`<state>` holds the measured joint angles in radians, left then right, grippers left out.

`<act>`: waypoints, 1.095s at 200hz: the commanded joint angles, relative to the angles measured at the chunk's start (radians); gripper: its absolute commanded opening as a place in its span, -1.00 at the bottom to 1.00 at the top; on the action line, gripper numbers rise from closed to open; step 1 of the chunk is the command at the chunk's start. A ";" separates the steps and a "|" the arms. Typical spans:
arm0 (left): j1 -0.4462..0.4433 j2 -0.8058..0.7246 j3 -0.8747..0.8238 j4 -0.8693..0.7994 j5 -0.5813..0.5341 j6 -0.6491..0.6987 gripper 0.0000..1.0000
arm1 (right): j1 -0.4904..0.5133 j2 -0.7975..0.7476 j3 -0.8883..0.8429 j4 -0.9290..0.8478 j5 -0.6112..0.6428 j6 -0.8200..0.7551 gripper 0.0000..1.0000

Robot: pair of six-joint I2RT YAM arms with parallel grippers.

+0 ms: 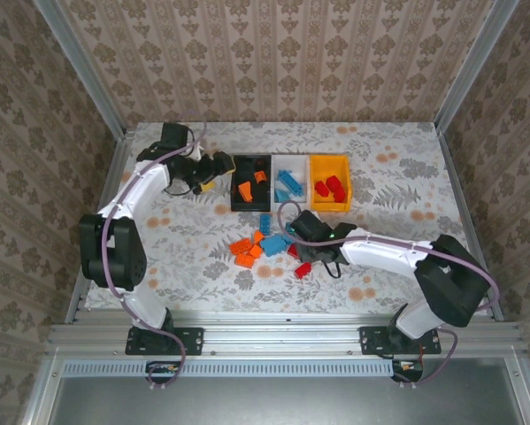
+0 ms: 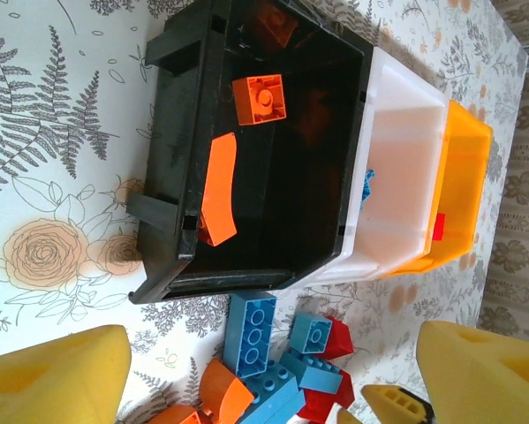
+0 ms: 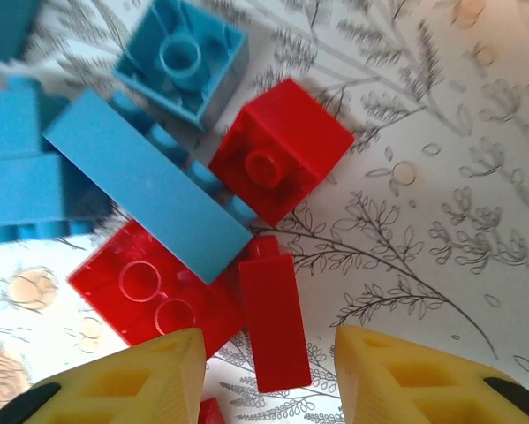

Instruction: Sort the legos into containers by color

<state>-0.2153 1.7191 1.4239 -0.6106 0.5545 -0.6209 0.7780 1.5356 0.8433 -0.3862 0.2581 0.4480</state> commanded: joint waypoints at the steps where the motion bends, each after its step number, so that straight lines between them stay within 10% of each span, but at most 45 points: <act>1: -0.010 -0.015 -0.012 0.015 0.031 -0.016 0.72 | -0.021 0.042 0.031 0.012 -0.006 -0.032 -0.15; 156: -0.104 0.002 -0.018 0.035 0.056 -0.022 0.73 | -0.160 -0.167 0.049 -0.039 0.005 -0.111 -0.58; 219: -0.289 0.045 -0.013 0.007 -0.003 0.008 0.73 | -0.395 0.189 0.371 0.008 -0.011 -0.157 -0.58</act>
<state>-0.5079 1.7607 1.4158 -0.5869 0.5789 -0.6327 0.4030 1.6066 1.1091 -0.3737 0.2359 0.3298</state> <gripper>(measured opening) 0.863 0.209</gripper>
